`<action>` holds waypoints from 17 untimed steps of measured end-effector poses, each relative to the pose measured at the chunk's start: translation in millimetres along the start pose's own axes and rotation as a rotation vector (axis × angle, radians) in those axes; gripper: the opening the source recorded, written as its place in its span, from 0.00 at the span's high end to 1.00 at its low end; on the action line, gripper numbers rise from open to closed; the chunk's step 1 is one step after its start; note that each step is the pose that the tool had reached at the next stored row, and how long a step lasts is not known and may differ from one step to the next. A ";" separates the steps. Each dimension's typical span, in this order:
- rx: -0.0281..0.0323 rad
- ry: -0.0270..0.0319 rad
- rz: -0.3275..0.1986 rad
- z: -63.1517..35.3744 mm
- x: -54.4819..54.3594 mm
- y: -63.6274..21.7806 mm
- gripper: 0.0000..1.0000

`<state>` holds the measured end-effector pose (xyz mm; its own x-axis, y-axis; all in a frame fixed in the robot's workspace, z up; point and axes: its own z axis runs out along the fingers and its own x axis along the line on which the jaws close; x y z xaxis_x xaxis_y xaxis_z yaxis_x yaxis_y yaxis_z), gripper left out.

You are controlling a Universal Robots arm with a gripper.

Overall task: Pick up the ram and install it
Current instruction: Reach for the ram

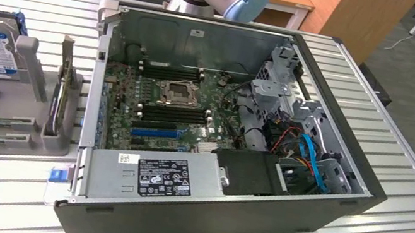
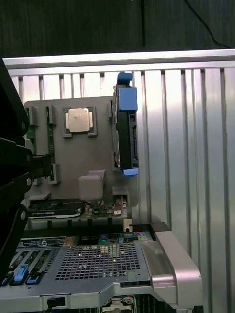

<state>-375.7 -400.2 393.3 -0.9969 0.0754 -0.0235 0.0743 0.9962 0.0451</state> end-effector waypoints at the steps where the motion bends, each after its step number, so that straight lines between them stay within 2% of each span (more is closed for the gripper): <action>1: 0.0000 -0.0001 0.000 -0.1 -0.3 -1.7 0.90; 17: 0.0000 -0.0001 0.000 -0.8 -1.8 -20.9 0.90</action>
<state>-375.5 -421.2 393.3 -0.9969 0.0752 -0.0236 0.0741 0.9962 0.0451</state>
